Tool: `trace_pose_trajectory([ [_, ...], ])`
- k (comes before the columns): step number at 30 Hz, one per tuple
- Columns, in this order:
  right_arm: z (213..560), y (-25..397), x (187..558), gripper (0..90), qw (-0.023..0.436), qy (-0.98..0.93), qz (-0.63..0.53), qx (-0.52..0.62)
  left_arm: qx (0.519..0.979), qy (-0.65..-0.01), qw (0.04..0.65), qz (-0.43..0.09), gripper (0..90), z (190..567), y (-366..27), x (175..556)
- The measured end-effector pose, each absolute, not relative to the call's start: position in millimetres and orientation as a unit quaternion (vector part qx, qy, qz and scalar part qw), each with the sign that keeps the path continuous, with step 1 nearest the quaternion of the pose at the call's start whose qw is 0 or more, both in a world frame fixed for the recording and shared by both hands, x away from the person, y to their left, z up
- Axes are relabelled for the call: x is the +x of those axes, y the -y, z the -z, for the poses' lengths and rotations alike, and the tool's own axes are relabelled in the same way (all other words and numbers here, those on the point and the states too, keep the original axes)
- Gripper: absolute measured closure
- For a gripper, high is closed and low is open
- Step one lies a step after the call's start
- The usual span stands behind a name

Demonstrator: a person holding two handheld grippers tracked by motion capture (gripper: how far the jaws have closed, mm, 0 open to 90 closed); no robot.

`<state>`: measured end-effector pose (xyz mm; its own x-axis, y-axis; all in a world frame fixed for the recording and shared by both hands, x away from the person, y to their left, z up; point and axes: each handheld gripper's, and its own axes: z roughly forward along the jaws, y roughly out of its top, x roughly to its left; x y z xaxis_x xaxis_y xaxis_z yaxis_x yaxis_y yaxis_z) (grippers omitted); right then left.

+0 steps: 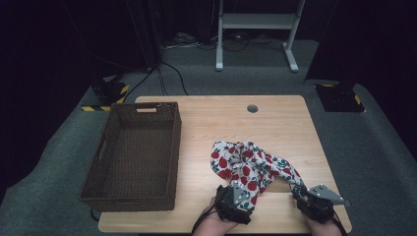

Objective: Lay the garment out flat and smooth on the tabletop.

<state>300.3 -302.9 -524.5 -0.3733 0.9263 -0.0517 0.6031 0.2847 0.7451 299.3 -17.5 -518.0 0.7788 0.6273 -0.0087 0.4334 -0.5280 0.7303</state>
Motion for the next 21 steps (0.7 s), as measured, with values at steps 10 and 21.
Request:
trace_pose_trajectory([
  [10,526.4,305.0,301.4,71.0,0.236,-0.761,-0.338,0.500,0.869,-0.305,0.367,-0.133,44.6,525.0,25.6,309.8],
  [21,525.4,311.4,301.0,86.1,0.241,-0.762,-0.330,0.502,0.855,-0.323,0.383,-0.137,82.3,518.2,-10.5,314.5],
])
